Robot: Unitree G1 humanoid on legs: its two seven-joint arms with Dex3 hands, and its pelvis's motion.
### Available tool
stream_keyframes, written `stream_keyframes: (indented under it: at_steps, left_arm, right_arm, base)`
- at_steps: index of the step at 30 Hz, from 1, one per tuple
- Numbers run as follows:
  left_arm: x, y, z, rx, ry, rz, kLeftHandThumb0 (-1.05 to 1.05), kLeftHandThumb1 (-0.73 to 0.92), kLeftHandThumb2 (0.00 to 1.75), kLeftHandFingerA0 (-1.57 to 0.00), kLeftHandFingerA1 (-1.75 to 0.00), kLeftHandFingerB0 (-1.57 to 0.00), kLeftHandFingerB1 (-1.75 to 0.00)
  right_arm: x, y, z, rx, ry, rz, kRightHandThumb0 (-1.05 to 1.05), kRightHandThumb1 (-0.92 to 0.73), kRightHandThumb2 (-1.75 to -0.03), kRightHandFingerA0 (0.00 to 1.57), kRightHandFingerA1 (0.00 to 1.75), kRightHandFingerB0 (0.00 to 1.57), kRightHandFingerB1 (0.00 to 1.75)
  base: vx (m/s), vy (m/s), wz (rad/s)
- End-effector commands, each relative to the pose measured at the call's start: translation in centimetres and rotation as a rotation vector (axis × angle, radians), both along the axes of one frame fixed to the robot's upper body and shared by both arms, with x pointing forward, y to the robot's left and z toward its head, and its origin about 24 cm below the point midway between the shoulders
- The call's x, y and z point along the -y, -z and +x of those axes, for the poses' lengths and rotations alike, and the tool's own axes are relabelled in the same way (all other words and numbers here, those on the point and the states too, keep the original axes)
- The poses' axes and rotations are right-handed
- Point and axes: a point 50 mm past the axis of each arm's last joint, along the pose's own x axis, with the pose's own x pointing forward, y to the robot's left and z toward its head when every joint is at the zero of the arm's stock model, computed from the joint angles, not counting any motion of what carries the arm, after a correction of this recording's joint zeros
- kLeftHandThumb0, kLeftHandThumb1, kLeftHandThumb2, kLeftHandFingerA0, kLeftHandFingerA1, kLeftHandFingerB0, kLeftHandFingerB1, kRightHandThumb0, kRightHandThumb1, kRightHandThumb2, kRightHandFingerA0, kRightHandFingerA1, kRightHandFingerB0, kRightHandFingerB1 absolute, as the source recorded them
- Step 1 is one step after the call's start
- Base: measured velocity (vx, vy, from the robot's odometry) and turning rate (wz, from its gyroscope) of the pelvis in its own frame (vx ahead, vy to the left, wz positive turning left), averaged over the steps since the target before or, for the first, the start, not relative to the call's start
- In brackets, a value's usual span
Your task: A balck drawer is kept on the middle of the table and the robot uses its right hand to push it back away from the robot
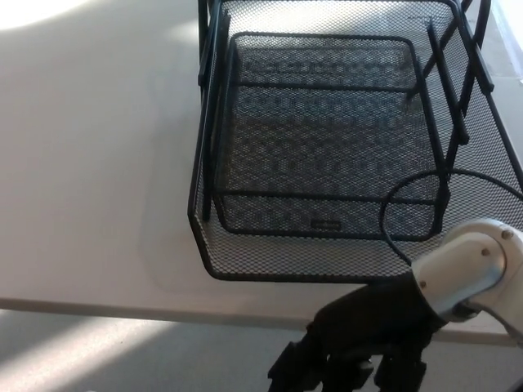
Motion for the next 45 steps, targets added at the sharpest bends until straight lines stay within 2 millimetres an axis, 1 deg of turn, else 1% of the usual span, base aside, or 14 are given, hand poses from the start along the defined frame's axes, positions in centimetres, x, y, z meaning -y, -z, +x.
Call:
stream_keyframes:
  at_steps: [1,6,7,13,16,18,19,21,27,31,38,40,44,45]
  left_arm:
    - [-0.7,-0.3,-0.2,-0.011,-0.004,0.013,-0.58,0.72,0.62,-0.45,-0.38,-0.29,-0.32]
    - [-0.7,-0.3,-0.3,-0.007,0.005,0.013,-0.57,0.75,0.63,-0.49,-0.38,-0.31,-0.32]
    - [-0.7,-0.3,-0.3,-0.009,0.005,0.015,-0.58,0.72,0.63,-0.48,-0.38,-0.3,-0.32]
    - [-0.8,-0.2,-0.4,-0.016,-0.01,0.014,-0.57,0.72,0.62,-0.45,-0.38,-0.29,-0.32]
    - [-0.7,-0.2,-0.4,-0.02,-0.007,0.015,-0.57,0.72,0.62,-0.43,-0.37,-0.28,-0.31]
    - [-0.7,-0.2,-0.4,-0.019,-0.006,0.01,-0.57,0.72,0.62,-0.43,-0.37,-0.28,-0.31]
    - [-0.7,-0.2,-0.4,-0.022,0.0,0.02,-0.58,0.72,0.63,-0.46,-0.37,-0.31,-0.32]
    - [-0.7,-0.2,-0.3,-0.021,-0.001,0.022,-0.57,0.71,0.63,-0.47,-0.38,-0.3,-0.32]
    - [-0.7,-0.2,-0.4,-0.019,-0.001,0.018,-0.57,0.72,0.62,-0.45,-0.37,-0.3,-0.32]
    - [-0.8,-0.2,-0.5,-0.019,-0.005,0.021,-0.58,0.71,0.63,-0.47,-0.38,-0.31,-0.32]
    - [-0.7,-0.1,-0.4,-0.02,-0.01,0.018,-0.57,0.71,0.62,-0.47,-0.38,-0.3,-0.32]
    - [-0.7,-0.1,-0.4,-0.019,-0.011,0.013,-0.58,0.71,0.63,-0.49,-0.39,-0.31,-0.32]
    - [-0.7,-0.2,-0.4,-0.022,-0.01,0.014,-0.57,0.72,0.62,-0.44,-0.37,-0.29,-0.31]
    - [-0.7,-0.1,-0.4,-0.02,-0.008,0.018,-0.57,0.71,0.63,-0.48,-0.38,-0.32,-0.32]
  right_arm:
    - [0.1,-1.8,1.7,0.029,0.045,-0.005,-0.54,-0.78,-0.63,0.42,0.4,0.27,0.32]
    - [0.3,-1.8,2.6,0.021,0.082,-0.006,-0.55,-0.77,-0.64,0.44,0.39,0.28,0.32]
    - [0.4,-1.4,2.8,0.005,0.099,-0.012,-0.56,-0.77,-0.64,0.44,0.39,0.28,0.32]
    - [0.6,-0.1,3.9,-0.014,0.137,-0.036,-0.57,-0.76,-0.63,0.46,0.4,0.29,0.33]
    - [1.1,1.2,5.0,-0.012,0.175,-0.054,-0.56,-0.75,-0.63,0.48,0.41,0.3,0.34]
    - [1.1,1.4,5.2,-0.012,0.177,-0.056,-0.56,-0.76,-0.63,0.47,0.41,0.3,0.34]
    - [1.3,1.7,5.7,-0.02,0.202,-0.07,-0.54,-0.76,-0.63,0.47,0.4,0.3,0.34]
    - [1.5,2.0,6.3,-0.022,0.225,-0.081,-0.53,-0.76,-0.63,0.47,0.4,0.31,0.34]
    - [2.0,2.7,7.8,-0.029,0.275,-0.091,-0.53,-0.76,-0.63,0.46,0.41,0.3,0.34]
    - [2.1,1.7,8.6,-0.001,0.273,-0.092,-0.55,-0.75,-0.63,0.45,0.4,0.31,0.34]
    - [2.1,-0.1,9.8,0.036,0.289,-0.086,-0.56,-0.73,-0.63,0.51,0.42,0.33,0.35]
    - [2.1,-0.3,10.0,0.04,0.29,-0.087,-0.56,-0.73,-0.63,0.51,0.42,0.34,0.35]
    - [2.0,-0.7,10.5,0.045,0.291,-0.087,-0.57,-0.73,-0.62,0.5,0.41,0.33,0.35]
    - [2.0,-0.8,10.6,0.046,0.295,-0.087,-0.56,-0.72,-0.62,0.5,0.41,0.33,0.35]
  base:
    - [0.0,0.0,0.0]
    - [0.0,0.0,0.0]
    - [0.0,0.0,0.0]
    - [0.0,0.0,0.0]
    - [0.0,0.0,0.0]
    - [0.0,0.0,0.0]
    - [0.0,0.0,0.0]
    - [0.0,0.0,0.0]
    - [0.0,0.0,0.0]
    - [0.0,0.0,0.0]
    - [0.0,0.0,0.0]
    - [0.0,0.0,0.0]
    - [0.0,0.0,0.0]
    - [0.0,0.0,0.0]
